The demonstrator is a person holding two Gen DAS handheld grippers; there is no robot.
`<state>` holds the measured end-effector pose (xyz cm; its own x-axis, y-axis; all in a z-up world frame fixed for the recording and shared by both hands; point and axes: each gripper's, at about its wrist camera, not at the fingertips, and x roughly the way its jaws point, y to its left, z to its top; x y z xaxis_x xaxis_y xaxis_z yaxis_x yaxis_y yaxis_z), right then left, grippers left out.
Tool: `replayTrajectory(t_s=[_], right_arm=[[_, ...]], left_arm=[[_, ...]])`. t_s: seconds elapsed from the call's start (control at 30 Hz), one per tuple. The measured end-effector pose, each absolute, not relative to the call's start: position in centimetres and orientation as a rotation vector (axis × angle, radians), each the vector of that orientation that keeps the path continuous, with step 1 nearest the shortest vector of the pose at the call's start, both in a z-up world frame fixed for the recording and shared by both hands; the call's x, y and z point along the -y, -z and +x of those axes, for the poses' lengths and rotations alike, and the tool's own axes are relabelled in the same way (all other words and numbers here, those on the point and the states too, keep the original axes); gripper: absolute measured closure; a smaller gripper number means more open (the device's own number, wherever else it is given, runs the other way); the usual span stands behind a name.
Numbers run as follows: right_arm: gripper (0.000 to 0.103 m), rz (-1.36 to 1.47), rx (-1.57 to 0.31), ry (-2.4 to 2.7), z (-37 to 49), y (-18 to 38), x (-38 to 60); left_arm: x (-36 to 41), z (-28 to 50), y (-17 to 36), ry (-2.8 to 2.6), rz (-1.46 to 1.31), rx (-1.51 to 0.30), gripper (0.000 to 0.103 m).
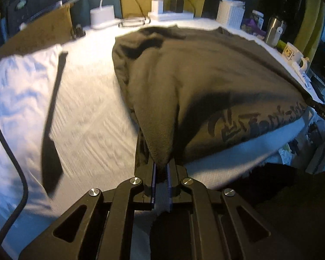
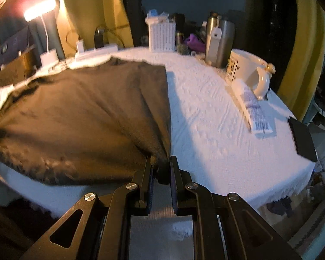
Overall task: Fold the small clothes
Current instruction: 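Grasp the shirt hem with the left gripper and fold it toward the collar, then open the left gripper and release the hem onto the shirt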
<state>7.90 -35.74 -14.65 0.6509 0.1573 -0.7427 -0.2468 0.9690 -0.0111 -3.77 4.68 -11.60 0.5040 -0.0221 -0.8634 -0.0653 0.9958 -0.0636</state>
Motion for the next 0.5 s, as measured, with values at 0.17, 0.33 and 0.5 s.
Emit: replayTrajectory(t_s=[0.17, 0.33, 0.5], right_arm=[[0.085, -0.096, -0.838, -0.212, 7.0, 15.3, 36.1], [0.047, -0.108, -0.85, -0.161, 7.4, 15.1, 36.9], [0.038, -0.063, -0.838, -0.156, 8.0, 13.8, 38.6]], left_arm=[[-5.4, -3.7, 10.8, -0.043, -0.088, -1.042, 0.093], [-6.7, -4.0, 9.8, -0.089, -0.087, -1.015, 0.061], [-8.4, -3.6, 8.2, -0.129, -0.1, -0.968, 0.043]])
